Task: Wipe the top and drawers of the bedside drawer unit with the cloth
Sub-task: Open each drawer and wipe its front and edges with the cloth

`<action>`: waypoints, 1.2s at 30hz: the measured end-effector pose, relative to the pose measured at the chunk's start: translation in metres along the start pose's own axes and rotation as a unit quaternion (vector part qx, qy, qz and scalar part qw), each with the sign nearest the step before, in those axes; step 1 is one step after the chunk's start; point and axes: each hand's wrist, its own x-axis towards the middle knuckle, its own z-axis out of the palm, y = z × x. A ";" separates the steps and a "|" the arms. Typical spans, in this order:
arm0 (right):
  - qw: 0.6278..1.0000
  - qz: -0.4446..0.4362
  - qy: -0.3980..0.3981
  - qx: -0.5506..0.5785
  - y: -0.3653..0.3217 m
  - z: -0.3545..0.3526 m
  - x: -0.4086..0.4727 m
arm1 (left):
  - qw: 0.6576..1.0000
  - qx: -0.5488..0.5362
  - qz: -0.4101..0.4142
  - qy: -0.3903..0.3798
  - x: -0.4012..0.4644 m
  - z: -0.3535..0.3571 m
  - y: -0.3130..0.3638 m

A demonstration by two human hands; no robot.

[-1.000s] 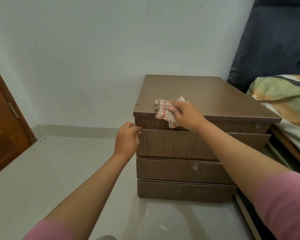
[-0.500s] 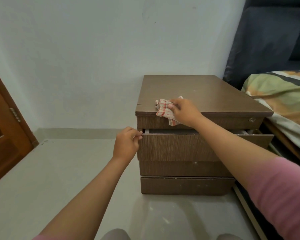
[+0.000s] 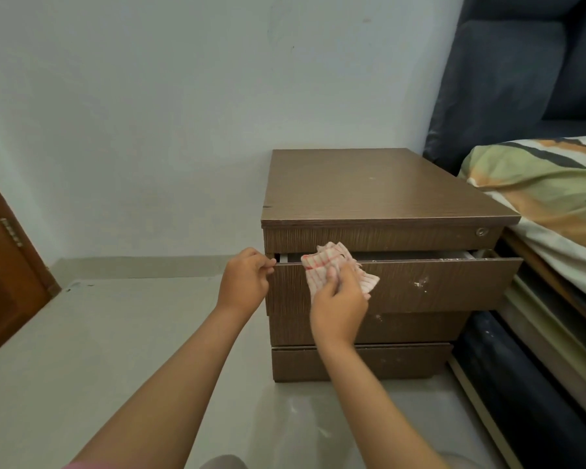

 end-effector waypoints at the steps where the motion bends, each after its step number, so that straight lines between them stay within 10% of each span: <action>1: 1.000 0.013 -0.011 0.000 -0.003 0.009 0.000 | 1.000 -0.001 0.000 -0.001 0.001 -0.001 -0.001; 36: 0.972 0.082 0.131 -0.177 0.051 -0.062 0.114 | 1.000 0.000 0.008 0.014 0.001 0.004 -0.002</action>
